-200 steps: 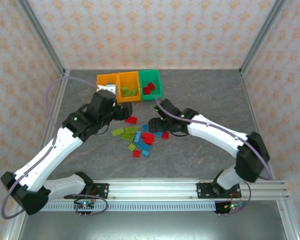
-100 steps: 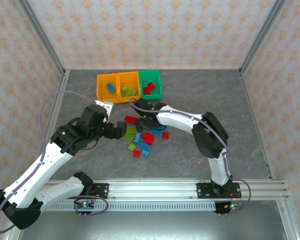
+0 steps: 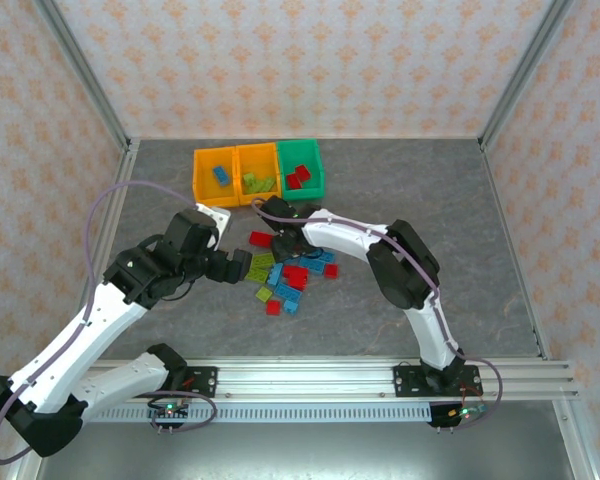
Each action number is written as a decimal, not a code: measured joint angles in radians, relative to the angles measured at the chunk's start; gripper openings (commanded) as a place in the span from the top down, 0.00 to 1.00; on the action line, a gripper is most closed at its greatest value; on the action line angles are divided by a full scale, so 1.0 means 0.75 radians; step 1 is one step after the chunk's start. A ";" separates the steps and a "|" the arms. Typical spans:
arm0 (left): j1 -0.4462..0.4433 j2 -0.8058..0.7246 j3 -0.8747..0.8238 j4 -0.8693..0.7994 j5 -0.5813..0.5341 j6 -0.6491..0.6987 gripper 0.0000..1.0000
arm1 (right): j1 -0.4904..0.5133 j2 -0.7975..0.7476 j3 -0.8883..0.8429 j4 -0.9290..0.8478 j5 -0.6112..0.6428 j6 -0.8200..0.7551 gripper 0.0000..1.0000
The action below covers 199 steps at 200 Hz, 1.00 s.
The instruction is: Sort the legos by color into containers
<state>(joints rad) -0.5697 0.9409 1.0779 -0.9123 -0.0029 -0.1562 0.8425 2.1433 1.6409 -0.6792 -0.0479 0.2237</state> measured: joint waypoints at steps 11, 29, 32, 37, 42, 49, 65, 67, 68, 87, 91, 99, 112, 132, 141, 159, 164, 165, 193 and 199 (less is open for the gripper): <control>0.000 0.003 0.000 -0.001 -0.010 0.003 0.00 | -0.001 0.000 0.005 0.004 -0.003 0.004 0.49; 0.002 0.003 0.000 -0.001 -0.027 0.003 0.00 | -0.001 -0.002 0.006 0.003 0.002 0.004 0.51; 0.002 0.003 0.000 0.000 -0.032 0.003 0.00 | -0.001 -0.003 0.006 0.004 0.002 0.004 0.51; 0.003 0.002 -0.002 0.000 -0.038 0.003 0.00 | -0.001 -0.006 0.005 0.006 0.005 0.004 0.51; 0.003 0.002 -0.004 0.000 -0.043 0.003 0.00 | -0.001 -0.012 0.002 0.010 0.009 0.004 0.51; 0.004 -0.002 -0.010 0.000 -0.048 0.003 0.00 | -0.001 -0.026 -0.010 0.025 0.011 0.004 0.51; 0.014 -0.013 -0.021 -0.001 -0.057 0.002 0.00 | -0.002 -0.093 -0.046 0.055 0.015 0.004 0.51; 0.016 -0.015 -0.023 0.000 -0.058 0.002 0.00 | -0.002 -0.103 -0.048 0.057 0.015 0.003 0.51; 0.018 -0.016 -0.023 0.000 -0.058 0.002 0.00 | -0.002 -0.107 -0.049 0.059 0.015 0.003 0.51; 0.043 -0.038 -0.028 0.000 -0.068 0.002 0.00 | -0.002 -0.202 -0.050 0.120 0.015 -0.003 0.52; 0.053 -0.044 -0.028 0.001 -0.068 0.001 0.00 | -0.002 -0.220 -0.044 0.133 0.014 -0.004 0.52; 0.069 -0.057 -0.030 0.002 -0.068 0.001 0.00 | -0.002 -0.240 -0.021 0.159 0.013 -0.008 0.52; 0.101 -0.081 -0.036 0.006 -0.067 -0.001 0.00 | -0.002 -0.243 0.037 0.213 0.004 -0.012 0.52; 0.156 -0.123 -0.055 0.016 -0.066 -0.006 0.00 | -0.002 -0.184 0.169 0.292 -0.016 -0.021 0.52; 0.183 -0.140 -0.066 0.020 -0.063 -0.011 0.00 | -0.002 -0.125 0.260 0.329 -0.026 -0.027 0.52; 0.225 -0.165 -0.080 0.025 -0.060 -0.019 0.00 | -0.003 0.032 0.466 0.411 -0.031 -0.044 0.52; 0.230 -0.170 -0.082 0.026 -0.056 -0.022 0.00 | -0.005 0.077 0.517 0.429 -0.035 -0.049 0.52; 0.231 -0.170 -0.082 0.026 -0.056 -0.023 0.00 | -0.005 0.091 0.537 0.431 -0.034 -0.052 0.52; 0.239 -0.181 -0.090 0.034 -0.040 -0.034 0.00 | -0.014 0.386 0.882 0.478 -0.045 -0.102 0.52; 0.240 -0.182 -0.090 0.036 -0.040 -0.035 0.00 | -0.017 0.454 0.961 0.485 -0.046 -0.122 0.52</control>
<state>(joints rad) -0.3897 0.8047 1.0103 -0.8856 -0.0326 -0.1822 0.8299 2.4836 2.3615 -0.3157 -0.0826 0.1322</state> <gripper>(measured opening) 0.998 0.524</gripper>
